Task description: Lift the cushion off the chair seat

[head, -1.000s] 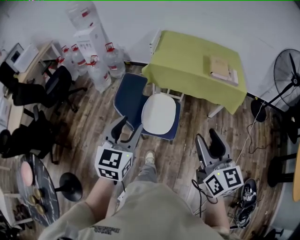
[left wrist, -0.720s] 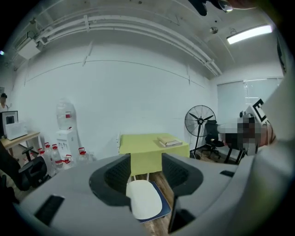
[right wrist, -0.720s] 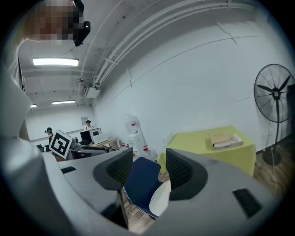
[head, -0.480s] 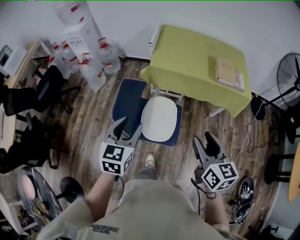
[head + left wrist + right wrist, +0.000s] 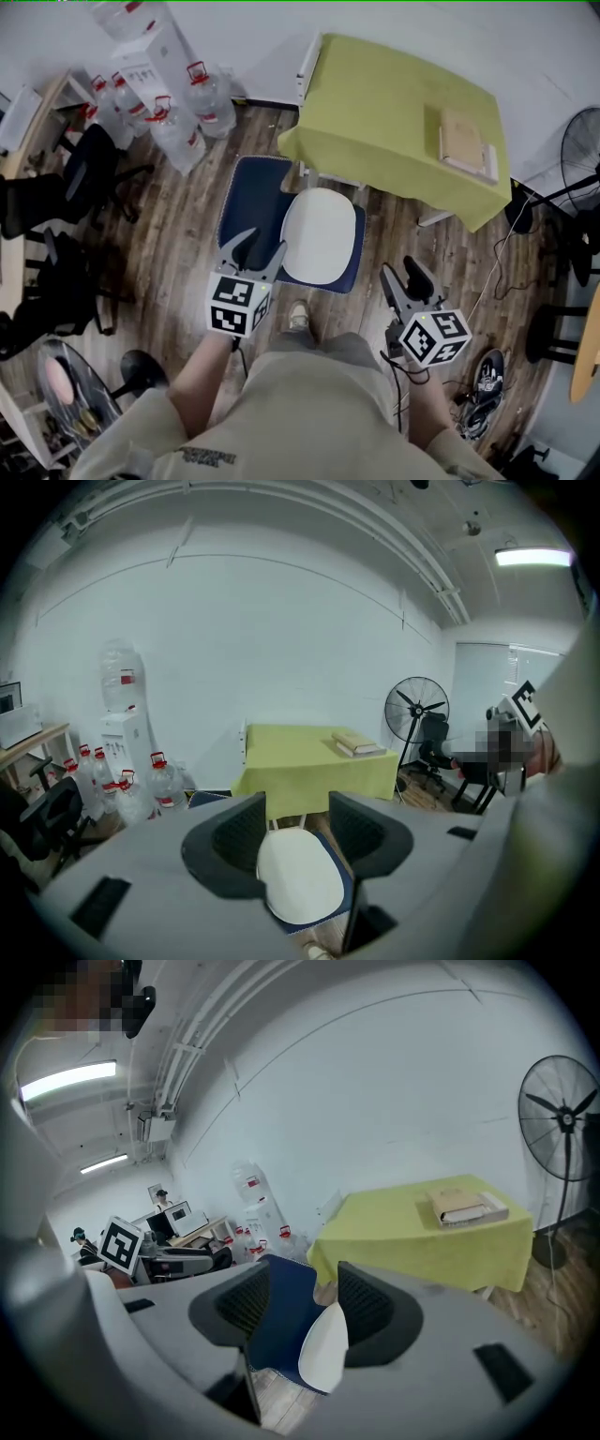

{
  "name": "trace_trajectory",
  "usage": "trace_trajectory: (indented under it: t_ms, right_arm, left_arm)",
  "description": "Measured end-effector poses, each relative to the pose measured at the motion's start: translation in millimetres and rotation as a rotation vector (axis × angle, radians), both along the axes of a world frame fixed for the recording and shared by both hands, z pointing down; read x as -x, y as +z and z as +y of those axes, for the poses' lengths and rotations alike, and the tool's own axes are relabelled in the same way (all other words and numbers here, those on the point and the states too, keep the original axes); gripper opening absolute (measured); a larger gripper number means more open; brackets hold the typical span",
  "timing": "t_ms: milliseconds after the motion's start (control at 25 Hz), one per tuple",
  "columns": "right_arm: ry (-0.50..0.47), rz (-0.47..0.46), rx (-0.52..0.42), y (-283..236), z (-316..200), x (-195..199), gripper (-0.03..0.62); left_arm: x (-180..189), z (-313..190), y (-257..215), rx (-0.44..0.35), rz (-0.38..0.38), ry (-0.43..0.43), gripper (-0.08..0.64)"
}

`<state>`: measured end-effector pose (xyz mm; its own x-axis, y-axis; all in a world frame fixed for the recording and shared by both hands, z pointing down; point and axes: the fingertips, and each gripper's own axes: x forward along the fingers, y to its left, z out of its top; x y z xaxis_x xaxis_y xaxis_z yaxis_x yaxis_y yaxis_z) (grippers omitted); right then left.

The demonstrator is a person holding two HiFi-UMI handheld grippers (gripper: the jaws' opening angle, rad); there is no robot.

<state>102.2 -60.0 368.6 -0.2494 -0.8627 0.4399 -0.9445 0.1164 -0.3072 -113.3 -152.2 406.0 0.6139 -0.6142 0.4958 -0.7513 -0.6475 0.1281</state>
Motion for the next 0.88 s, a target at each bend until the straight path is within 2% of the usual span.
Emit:
trace_trajectory:
  t_ms: [280,640,760,880]
  right_arm:
    - [-0.036,-0.015,0.041,25,-36,-24,0.225]
    - [-0.137,-0.057,0.11,65,-87,-70,0.227]
    - [-0.181,-0.073,0.144,85,-103,-76,0.227]
    - [-0.222,-0.08,0.177,108,-117,-82,0.229]
  left_arm:
    - [-17,-21,29,0.07,-0.027,-0.025,0.202]
    - [-49,-46,53,0.131,-0.1,-0.135,0.202]
    - [-51,-54,68,0.152,-0.133,-0.18,0.202]
    - [-55,-61,88,0.165,-0.2,-0.193,0.202]
